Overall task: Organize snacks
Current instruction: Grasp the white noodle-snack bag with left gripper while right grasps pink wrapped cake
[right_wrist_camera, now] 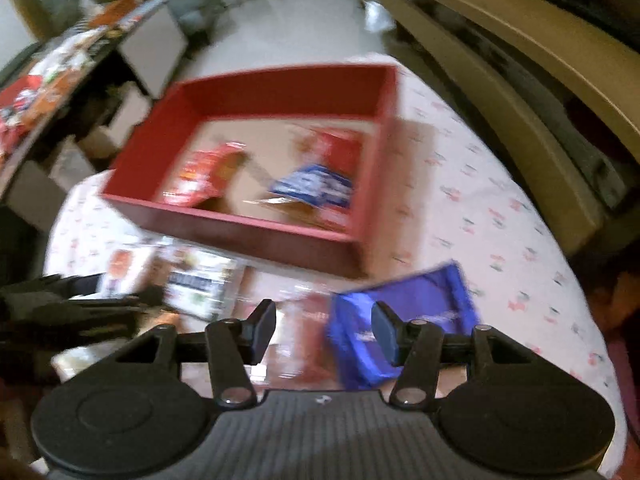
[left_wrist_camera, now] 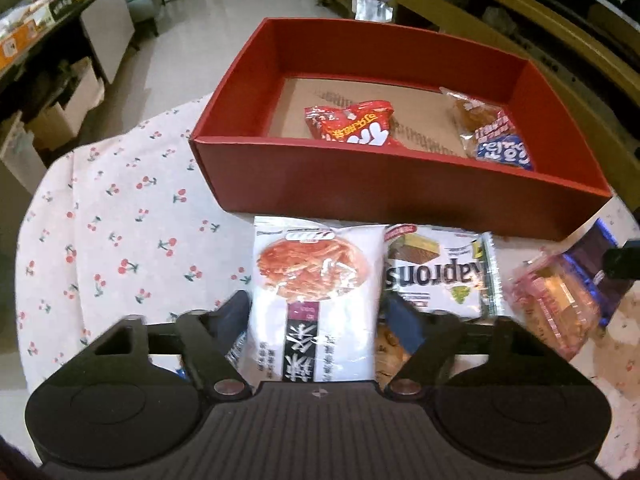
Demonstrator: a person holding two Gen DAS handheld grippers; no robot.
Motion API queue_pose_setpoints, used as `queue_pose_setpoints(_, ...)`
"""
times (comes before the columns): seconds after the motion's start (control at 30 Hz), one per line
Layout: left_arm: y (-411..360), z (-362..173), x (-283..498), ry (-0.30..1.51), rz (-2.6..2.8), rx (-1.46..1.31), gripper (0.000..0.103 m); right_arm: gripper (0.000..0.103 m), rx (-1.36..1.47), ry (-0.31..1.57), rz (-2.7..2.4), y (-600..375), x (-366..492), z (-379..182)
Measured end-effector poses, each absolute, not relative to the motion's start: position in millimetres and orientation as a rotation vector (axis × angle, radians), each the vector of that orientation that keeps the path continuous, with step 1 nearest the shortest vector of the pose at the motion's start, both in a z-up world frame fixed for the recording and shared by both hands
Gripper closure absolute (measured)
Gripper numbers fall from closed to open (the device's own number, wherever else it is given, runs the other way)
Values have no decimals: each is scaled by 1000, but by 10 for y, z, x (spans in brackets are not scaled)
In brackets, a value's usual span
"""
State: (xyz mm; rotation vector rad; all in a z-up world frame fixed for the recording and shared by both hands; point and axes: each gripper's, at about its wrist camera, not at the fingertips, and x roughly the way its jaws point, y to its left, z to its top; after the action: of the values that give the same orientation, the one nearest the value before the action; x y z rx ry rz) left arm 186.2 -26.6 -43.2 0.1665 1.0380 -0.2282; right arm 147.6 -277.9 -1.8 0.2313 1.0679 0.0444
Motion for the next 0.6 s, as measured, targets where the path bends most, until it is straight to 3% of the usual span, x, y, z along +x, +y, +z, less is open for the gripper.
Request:
queue_pose_setpoints(0.27,-347,-315,1711,1009,-234,175,50,34,285,1097,82,-2883,1444,-91)
queue_pose_setpoints(0.6,-279,-216,1448,1019,-272,93,52,31,222,1190,168,-2394,1570,-373)
